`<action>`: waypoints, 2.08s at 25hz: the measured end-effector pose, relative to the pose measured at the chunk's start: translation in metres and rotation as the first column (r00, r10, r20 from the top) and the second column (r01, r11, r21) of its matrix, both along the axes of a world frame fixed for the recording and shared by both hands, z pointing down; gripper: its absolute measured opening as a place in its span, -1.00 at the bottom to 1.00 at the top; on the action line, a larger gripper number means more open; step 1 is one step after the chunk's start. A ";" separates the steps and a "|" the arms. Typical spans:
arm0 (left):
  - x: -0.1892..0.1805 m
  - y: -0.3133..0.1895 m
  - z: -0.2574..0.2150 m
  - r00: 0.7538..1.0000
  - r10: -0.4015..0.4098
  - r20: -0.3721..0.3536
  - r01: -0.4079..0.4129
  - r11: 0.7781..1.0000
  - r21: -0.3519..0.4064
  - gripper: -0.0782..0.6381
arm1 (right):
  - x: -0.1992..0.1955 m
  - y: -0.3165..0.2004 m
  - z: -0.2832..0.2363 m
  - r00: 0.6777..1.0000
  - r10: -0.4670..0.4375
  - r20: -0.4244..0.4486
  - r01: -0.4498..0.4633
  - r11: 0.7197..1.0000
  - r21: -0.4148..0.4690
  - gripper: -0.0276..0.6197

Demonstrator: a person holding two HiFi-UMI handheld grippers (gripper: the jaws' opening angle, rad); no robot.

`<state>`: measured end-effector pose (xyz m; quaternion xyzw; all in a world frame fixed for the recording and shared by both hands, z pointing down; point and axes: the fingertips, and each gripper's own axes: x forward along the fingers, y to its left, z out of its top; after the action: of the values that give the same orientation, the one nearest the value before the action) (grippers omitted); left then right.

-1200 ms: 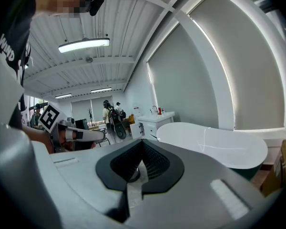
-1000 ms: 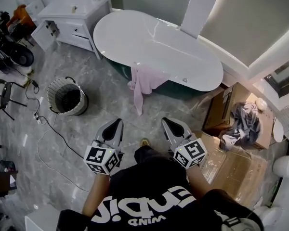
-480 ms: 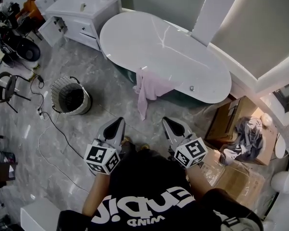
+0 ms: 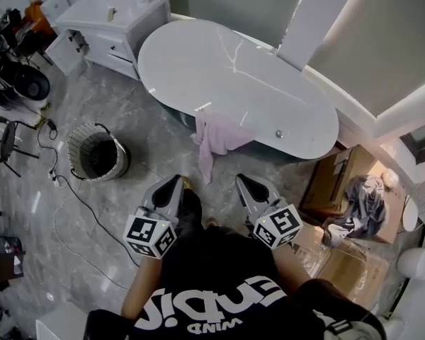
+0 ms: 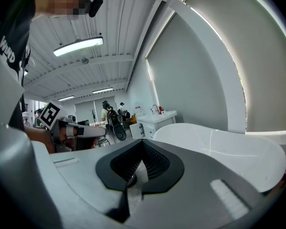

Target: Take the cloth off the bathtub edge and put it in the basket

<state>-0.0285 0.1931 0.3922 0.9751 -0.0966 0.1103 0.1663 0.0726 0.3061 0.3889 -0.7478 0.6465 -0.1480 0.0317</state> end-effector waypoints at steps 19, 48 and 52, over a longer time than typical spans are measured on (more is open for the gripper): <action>0.137 -0.123 0.008 0.982 0.189 -0.012 -0.190 0.982 -0.020 -0.79 | 0.108 -0.124 0.000 0.994 0.110 0.004 -0.110 0.994 -0.022 -0.90; 0.254 -0.185 -0.003 0.939 0.344 -0.020 -0.343 0.939 0.030 -0.79 | 0.206 -0.174 -0.008 0.962 0.271 -0.035 -0.271 0.962 -0.025 -0.90; 0.262 -0.184 0.006 0.937 0.348 -0.003 -0.348 0.937 0.025 -0.79 | 0.215 -0.173 -0.001 0.962 0.272 -0.025 -0.273 0.962 -0.030 -0.90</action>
<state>0.2332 0.0091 0.3981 0.9791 0.0766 0.1334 0.1329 0.2879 0.1329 0.3882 -0.8315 0.5352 -0.1452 0.0327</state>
